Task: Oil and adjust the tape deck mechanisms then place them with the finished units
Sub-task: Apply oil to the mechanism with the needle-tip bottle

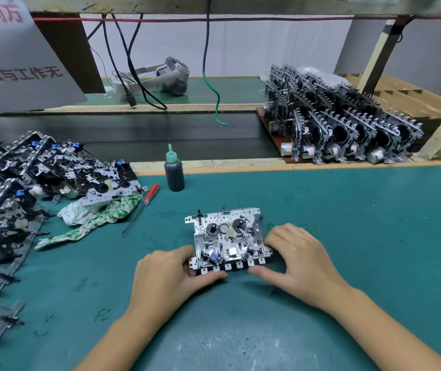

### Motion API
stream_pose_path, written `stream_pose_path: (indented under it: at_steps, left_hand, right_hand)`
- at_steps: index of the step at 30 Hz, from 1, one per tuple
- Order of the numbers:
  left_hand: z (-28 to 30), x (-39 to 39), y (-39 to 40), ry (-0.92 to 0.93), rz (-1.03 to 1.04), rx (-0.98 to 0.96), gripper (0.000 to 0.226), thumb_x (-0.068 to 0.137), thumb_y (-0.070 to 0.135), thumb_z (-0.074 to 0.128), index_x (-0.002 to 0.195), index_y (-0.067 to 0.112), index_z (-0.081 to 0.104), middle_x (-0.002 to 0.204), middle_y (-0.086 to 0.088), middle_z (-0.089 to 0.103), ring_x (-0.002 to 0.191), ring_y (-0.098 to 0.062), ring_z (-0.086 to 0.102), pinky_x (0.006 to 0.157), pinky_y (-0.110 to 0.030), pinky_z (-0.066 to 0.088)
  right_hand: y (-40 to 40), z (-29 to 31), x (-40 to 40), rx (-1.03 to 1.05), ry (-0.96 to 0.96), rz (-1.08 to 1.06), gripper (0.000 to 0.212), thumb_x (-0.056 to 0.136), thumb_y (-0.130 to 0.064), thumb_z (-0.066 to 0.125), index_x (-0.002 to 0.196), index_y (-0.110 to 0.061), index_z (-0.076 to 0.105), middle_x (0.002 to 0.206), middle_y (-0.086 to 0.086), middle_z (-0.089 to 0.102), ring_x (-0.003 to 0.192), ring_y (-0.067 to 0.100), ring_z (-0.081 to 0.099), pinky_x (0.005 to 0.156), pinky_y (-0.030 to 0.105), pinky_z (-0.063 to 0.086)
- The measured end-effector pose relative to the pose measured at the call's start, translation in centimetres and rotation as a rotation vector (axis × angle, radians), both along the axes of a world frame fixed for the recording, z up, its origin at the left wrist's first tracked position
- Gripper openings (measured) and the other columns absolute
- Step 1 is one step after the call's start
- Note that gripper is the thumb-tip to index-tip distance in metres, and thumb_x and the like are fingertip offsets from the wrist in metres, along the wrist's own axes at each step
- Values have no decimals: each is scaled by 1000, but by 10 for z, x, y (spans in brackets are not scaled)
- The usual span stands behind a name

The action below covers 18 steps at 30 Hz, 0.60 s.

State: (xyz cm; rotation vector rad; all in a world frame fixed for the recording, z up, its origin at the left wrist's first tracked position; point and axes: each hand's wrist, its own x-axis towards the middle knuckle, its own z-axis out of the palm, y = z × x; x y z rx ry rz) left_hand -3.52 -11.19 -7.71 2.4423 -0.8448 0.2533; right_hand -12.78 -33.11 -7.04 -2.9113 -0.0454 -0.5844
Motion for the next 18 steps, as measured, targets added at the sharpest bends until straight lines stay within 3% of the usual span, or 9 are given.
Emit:
stream_pose_path:
  at_steps: [2,4,6,9,13,15,16,18]
  left_hand:
    - [0,3,-2,27,47,-51,61,53,86,45,47,27,33,34,10,33,40,-11,38,45,-27,29]
    - [1,5,-2,50,89,-63,63,53,91,50,51,28,52,35,12,36,43,-12,43,46,-26,31]
    - [2,6,-2,79,139,-24,66,54,89,46,63,26,63,38,12,42,49,-14,47,48,-26,33]
    - [0,8,-2,113,193,51,71,55,85,44,66,18,61,42,8,45,54,-14,47,53,-28,38]
    - [-2,9,-1,142,184,19,70,54,85,45,60,16,53,40,7,41,50,-11,43,51,-28,35]
    - [-1,9,-1,170,167,-9,61,55,84,47,55,24,50,44,16,49,47,-8,41,48,-26,30]
    - [-1,10,-1,181,163,-17,57,55,84,47,56,28,51,48,24,50,46,-6,41,48,-24,29]
    - [-1,11,-1,187,164,-10,55,55,85,46,60,32,56,46,21,50,47,-5,42,48,-22,29]
  right_hand:
    - [1,9,13,147,59,-97,69,77,-75,25,89,-20,65,87,-9,60,86,13,50,74,24,30]
    - [5,19,30,318,7,-198,64,79,-74,23,93,-25,63,91,-13,59,91,7,48,73,23,28]
    - [10,30,54,469,-73,-237,46,87,-65,36,94,-27,61,93,-14,59,93,7,49,74,24,31]
    - [25,45,103,544,-24,-194,27,90,-45,57,107,-24,59,97,-11,60,97,9,52,77,28,37]
    - [46,58,168,602,217,-135,59,83,-36,71,132,-14,47,124,2,56,116,21,51,95,35,42]
    - [53,59,192,637,347,-142,77,79,-34,75,141,-9,37,137,8,48,125,25,46,101,37,39]
    - [56,57,200,674,402,-141,81,78,-32,77,143,-7,35,140,9,47,126,26,46,102,37,39]
    - [58,52,210,718,471,-149,70,76,-25,79,135,-4,48,132,10,54,118,24,52,96,32,42]
